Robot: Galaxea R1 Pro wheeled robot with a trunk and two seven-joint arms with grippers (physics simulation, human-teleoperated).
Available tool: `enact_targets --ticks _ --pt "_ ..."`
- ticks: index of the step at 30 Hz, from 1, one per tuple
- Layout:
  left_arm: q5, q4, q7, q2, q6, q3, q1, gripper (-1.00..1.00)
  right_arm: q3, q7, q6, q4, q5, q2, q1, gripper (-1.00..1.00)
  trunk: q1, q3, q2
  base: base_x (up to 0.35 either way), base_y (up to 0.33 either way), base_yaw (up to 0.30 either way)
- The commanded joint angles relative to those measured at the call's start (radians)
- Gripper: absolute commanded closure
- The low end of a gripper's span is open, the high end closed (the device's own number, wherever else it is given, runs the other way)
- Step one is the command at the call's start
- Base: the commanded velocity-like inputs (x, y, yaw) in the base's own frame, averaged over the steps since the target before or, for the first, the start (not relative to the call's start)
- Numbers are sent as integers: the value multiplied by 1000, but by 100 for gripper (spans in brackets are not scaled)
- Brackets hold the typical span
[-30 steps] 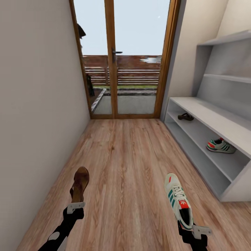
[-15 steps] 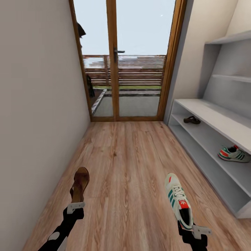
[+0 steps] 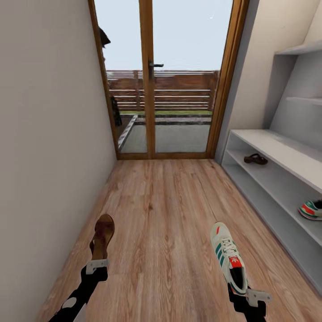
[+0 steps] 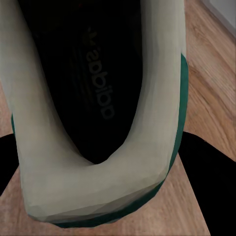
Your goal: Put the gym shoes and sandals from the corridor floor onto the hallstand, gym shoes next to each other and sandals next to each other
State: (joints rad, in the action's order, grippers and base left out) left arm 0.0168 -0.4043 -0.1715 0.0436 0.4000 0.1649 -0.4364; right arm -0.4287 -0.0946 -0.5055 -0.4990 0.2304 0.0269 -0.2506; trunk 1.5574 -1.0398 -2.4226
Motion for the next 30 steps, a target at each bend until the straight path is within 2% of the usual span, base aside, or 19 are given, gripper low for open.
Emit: enact_targets --ticks 1,18,30 --pt "-1 1 -9 -1 2 7 -1 100 -8 -10 -4 0 4 -1 -1 100 0 -1 0 335 119 0" --pt "1 1 -9 -1 2 7 -1 100 -8 -8 -4 0 4 0 -1 100 0 -1 0 335 116 0" --pt "-1 0 -9 -1 2 7 -1 100 -8 -7 -4 -4 3 0 -1 100 0 -1 0 338 10 0"
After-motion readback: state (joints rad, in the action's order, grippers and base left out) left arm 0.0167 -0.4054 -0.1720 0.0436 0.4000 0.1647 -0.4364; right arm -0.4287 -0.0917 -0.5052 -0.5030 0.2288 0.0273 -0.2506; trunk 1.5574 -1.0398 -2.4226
